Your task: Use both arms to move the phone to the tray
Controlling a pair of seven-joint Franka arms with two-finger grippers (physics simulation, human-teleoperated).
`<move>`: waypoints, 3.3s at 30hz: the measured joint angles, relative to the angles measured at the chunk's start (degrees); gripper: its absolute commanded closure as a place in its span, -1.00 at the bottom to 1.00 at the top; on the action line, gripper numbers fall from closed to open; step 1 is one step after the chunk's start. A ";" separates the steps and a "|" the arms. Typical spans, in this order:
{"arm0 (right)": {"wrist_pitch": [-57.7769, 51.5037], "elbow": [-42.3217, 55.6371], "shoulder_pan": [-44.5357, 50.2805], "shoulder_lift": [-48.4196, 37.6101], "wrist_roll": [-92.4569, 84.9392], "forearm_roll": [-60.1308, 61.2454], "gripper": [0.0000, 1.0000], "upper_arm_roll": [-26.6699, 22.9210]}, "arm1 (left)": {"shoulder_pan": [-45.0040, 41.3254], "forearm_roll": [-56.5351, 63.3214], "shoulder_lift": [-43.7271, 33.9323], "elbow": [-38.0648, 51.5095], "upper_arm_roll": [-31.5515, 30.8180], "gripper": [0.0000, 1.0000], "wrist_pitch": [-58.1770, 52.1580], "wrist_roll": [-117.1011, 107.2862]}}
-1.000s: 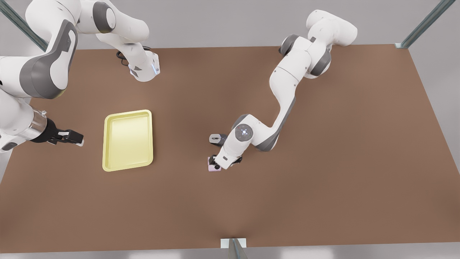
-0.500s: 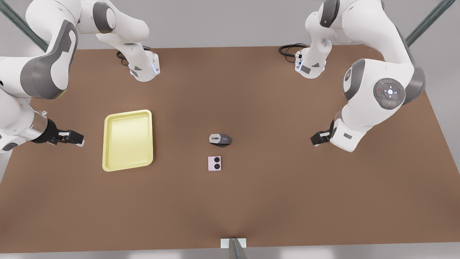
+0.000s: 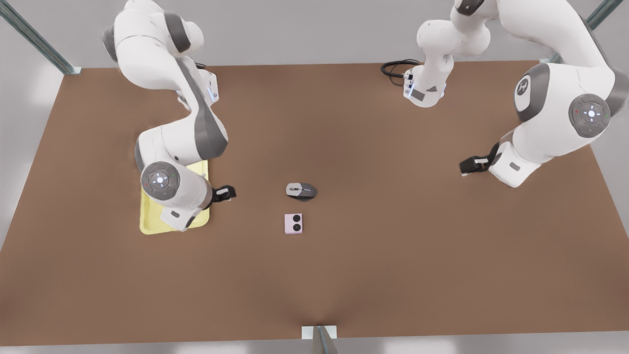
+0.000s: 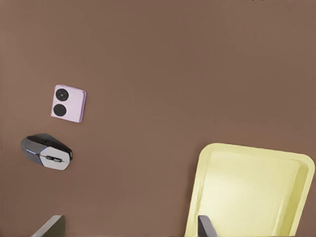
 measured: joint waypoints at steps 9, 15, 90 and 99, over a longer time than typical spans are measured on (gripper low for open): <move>18.53 0.08 8.40 13.46 13.10 0.82 -1.00 0.41 | 2.45 3.70 0.64 -1.69 -0.28 -1.00 5.14 5.68; 28.08 -0.25 9.98 19.75 20.59 0.27 -1.00 1.17 | 2.45 3.69 1.63 -1.69 0.20 -1.00 6.07 8.25; 47.57 -20.54 8.96 13.51 38.46 -6.39 -0.59 3.33 | 2.41 2.89 6.70 -0.58 0.64 -1.00 7.21 14.03; 51.56 -52.81 -4.07 -10.59 31.05 -7.09 -0.59 3.27 | 2.37 2.62 6.77 -0.62 0.45 -1.00 7.17 14.03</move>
